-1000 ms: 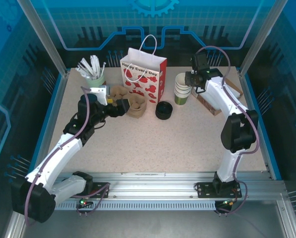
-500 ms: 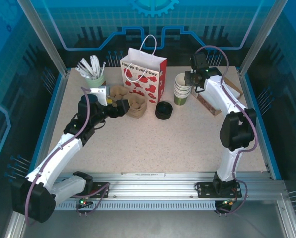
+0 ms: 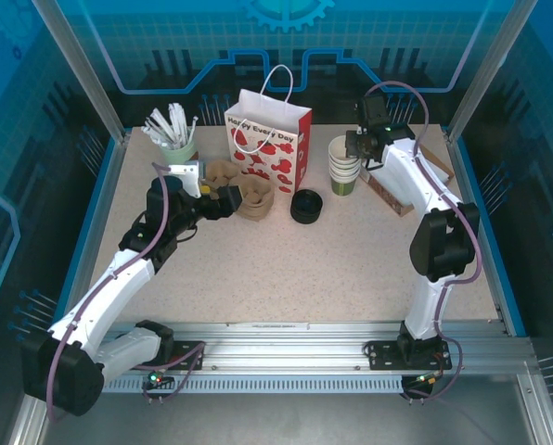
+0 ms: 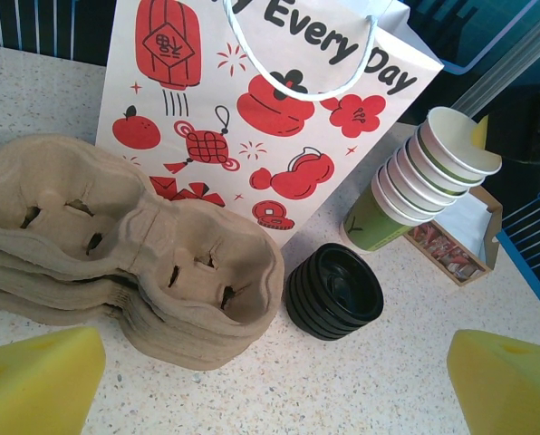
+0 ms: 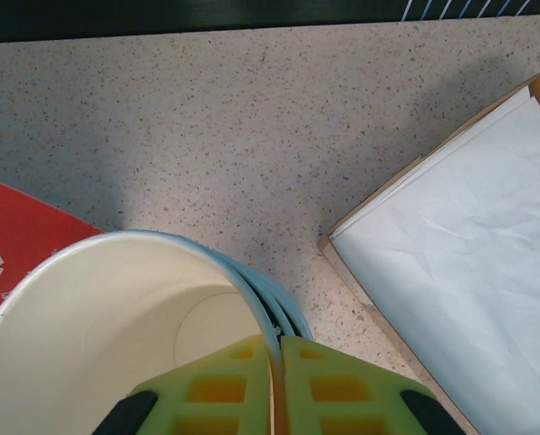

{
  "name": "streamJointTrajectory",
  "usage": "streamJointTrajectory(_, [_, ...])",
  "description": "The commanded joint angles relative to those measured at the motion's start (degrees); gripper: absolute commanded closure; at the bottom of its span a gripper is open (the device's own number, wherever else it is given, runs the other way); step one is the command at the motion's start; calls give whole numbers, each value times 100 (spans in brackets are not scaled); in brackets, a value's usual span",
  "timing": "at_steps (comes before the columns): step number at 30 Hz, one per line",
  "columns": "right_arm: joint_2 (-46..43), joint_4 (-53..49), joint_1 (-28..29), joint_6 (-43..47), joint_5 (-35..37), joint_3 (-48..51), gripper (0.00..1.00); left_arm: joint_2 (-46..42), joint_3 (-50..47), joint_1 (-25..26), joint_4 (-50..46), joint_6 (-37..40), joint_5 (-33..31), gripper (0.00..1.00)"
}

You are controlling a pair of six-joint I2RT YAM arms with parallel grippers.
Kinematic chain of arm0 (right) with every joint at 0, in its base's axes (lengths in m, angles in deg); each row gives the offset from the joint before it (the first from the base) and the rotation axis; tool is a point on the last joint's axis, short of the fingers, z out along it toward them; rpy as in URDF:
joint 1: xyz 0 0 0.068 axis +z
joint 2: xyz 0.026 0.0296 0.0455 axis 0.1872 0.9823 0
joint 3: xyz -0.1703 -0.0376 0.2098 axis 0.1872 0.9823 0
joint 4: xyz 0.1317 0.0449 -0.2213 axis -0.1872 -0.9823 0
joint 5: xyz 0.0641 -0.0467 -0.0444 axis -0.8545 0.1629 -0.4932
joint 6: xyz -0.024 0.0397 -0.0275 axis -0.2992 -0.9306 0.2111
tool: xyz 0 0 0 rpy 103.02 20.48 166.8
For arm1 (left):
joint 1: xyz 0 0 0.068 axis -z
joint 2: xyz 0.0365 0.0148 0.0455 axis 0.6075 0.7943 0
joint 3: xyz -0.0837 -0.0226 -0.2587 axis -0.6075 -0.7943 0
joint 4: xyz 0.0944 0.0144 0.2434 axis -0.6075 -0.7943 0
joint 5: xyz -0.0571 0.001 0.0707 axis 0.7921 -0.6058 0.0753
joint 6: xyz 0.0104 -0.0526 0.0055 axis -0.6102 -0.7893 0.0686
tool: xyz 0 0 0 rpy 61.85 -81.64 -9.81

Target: Pack the takeout coffee

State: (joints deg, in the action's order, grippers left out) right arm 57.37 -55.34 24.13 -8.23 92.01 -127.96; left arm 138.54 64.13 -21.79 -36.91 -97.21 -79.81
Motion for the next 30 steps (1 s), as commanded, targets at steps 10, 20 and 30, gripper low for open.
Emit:
streamJointTrajectory(10, [-168,39,-325,-422,-846,-213,90,-7,-66,55,42,142,-4,1])
streamJointTrajectory(20, [-181,305,-525,-832,-1776,-149,91,-29,-62,55,45,107,35,1])
streamJointTrajectory(30, [-414,-138,-472,-512,-1505,-598,91,-48,-30,60,-24,89,97,1])
